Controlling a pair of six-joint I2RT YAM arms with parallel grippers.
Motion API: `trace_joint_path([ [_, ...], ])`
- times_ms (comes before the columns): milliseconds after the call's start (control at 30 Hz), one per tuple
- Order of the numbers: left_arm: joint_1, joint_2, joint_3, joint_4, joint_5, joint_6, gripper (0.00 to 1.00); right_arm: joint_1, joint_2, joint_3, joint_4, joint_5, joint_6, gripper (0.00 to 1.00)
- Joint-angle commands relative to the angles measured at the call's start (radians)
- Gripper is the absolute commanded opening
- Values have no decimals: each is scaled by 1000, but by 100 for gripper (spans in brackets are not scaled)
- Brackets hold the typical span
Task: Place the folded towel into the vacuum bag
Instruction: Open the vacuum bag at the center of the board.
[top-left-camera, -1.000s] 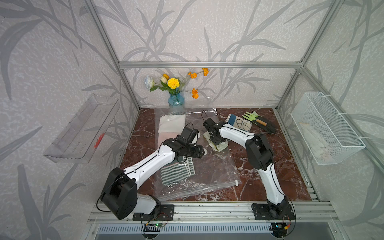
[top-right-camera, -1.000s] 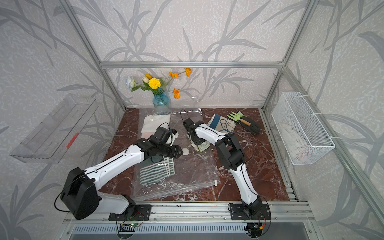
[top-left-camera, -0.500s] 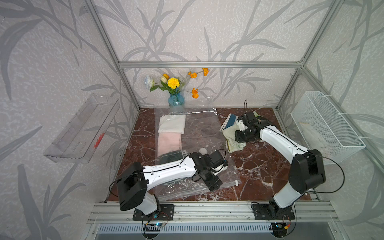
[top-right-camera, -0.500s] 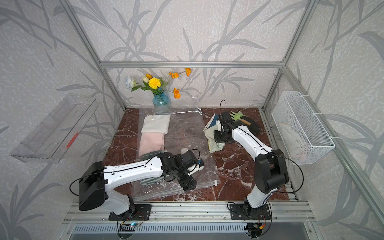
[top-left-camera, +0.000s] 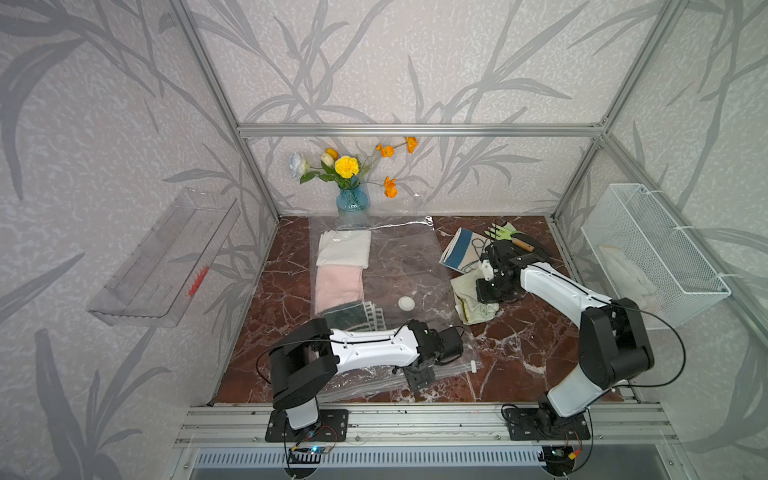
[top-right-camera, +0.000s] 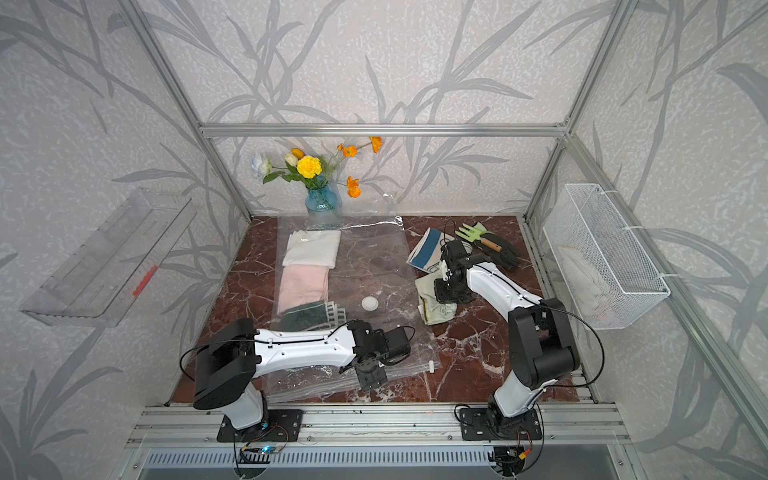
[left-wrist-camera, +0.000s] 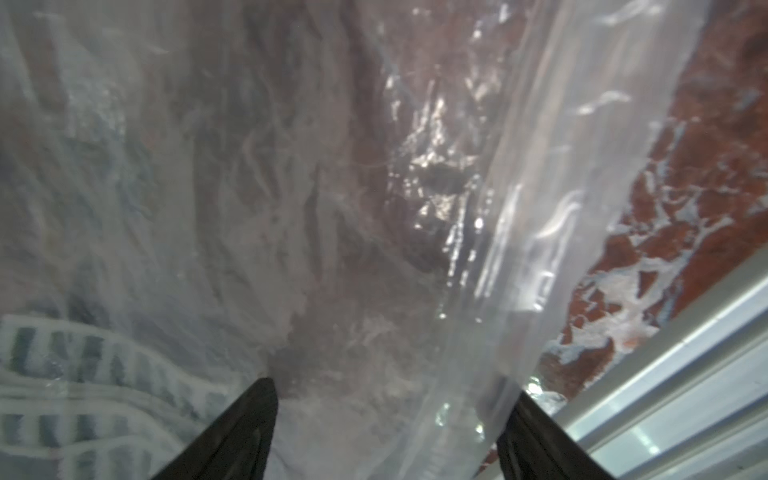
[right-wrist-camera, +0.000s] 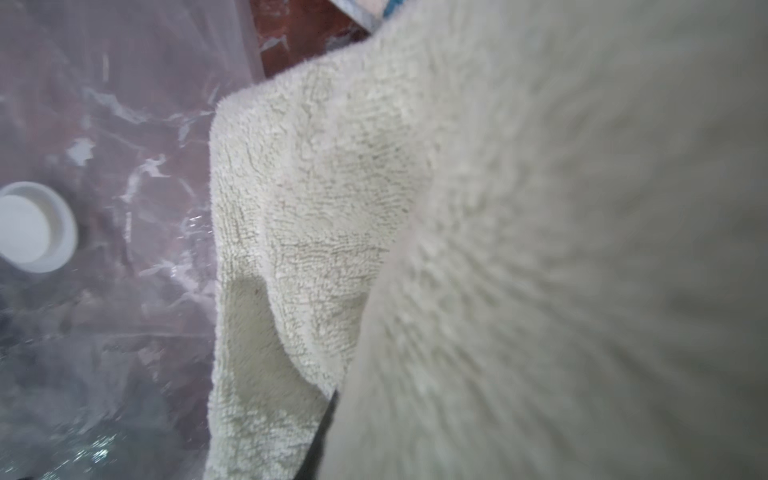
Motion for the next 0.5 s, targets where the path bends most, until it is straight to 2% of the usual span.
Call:
trace_joint_path([
  [0,2,12,-7,7,-142,8,69,80,39,53,-51,238,-38,28],
  [67,7,11,-3,16,-157,-1,60,120,71,79,-71,304,-35,39],
  [133,15,-1,-4,27,-138,-5,50,134,72,92,-80,303,-29,47],
  [200,24,-17,-9,45,-127,-9,34,135,54,87,-78,288,-16,51],
  [267,35,-33,-11,60,-113,-13,25,130,38,69,-78,267,-4,54],
  [367,54,-51,-11,83,-90,-22,21,129,-14,52,-72,164,21,60],
  [467,68,-61,-14,101,-67,-26,19,140,-64,13,-22,53,72,71],
])
